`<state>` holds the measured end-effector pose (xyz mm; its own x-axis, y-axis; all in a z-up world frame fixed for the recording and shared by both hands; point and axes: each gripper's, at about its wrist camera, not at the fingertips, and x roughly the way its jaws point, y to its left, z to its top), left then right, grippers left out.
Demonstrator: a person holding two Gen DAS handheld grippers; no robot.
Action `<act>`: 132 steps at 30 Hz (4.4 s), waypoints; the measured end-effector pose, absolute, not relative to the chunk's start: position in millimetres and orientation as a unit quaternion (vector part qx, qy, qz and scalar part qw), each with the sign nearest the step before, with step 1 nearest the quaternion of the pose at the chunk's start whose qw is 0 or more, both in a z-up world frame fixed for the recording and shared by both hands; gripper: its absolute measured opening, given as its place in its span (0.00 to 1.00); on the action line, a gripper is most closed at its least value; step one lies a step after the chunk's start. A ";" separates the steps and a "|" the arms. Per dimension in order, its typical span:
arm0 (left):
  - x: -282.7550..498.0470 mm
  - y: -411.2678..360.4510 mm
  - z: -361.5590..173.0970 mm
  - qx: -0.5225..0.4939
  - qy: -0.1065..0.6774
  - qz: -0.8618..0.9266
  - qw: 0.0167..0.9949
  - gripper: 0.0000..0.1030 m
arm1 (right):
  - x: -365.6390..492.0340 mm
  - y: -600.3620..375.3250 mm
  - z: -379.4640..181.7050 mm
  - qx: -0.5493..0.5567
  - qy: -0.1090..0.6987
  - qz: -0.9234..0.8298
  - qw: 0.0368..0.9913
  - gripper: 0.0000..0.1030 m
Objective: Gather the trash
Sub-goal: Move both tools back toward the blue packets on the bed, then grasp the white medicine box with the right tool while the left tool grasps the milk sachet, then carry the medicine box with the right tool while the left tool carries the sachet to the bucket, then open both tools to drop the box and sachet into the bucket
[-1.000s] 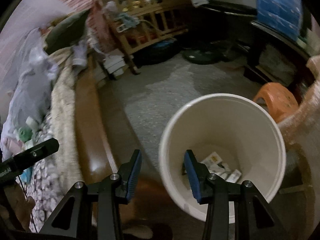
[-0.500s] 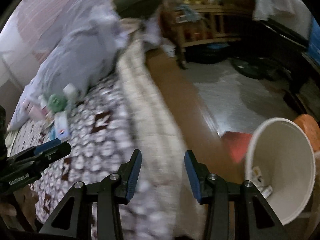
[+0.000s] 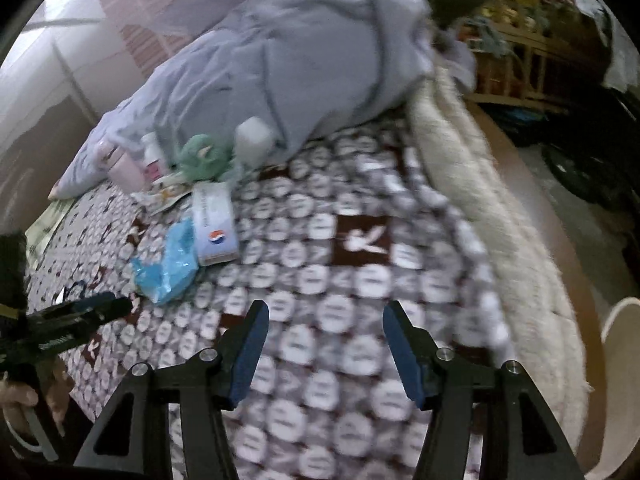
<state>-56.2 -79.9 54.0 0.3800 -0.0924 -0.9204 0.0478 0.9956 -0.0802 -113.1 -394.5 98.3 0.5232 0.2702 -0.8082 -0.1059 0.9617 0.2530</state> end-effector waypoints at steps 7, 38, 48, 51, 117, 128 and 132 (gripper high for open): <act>-20.7 -42.0 27.7 -0.041 0.566 0.010 0.823 0.56 | -103.8 -374.7 90.9 0.076 0.489 0.116 0.861 0.55; 8.4 -58.6 30.3 -0.100 0.554 -0.070 0.823 0.37 | -15.9 -286.8 68.7 0.054 0.485 0.193 0.851 0.45; -15.3 -79.7 48.1 -0.042 0.530 -0.059 0.845 0.24 | -75.8 -326.1 76.4 0.020 0.489 0.159 0.858 0.45; -22.6 -87.2 60.6 -0.029 0.518 -0.063 0.853 0.24 | -89.1 -336.5 76.1 0.029 0.489 0.156 0.858 0.45; -120.0 -560.8 84.6 0.092 0.505 -0.450 0.731 0.24 | -282.2 -724.2 81.9 0.220 0.431 -0.200 0.852 0.45; -123.8 -584.5 67.8 0.079 0.520 -0.474 0.706 0.51 | -280.8 -748.3 66.4 0.241 0.433 -0.239 0.835 0.47; -120.4 -571.4 71.1 0.085 0.515 -0.455 0.721 0.51 | -276.4 -743.4 62.6 0.243 0.440 -0.227 0.834 0.47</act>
<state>-120.4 -571.4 71.1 0.0554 -0.5692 -0.8203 0.7451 0.5705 -0.3456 -276.4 -743.4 62.6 0.5097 -0.1653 -0.8443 0.5928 0.7787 0.2054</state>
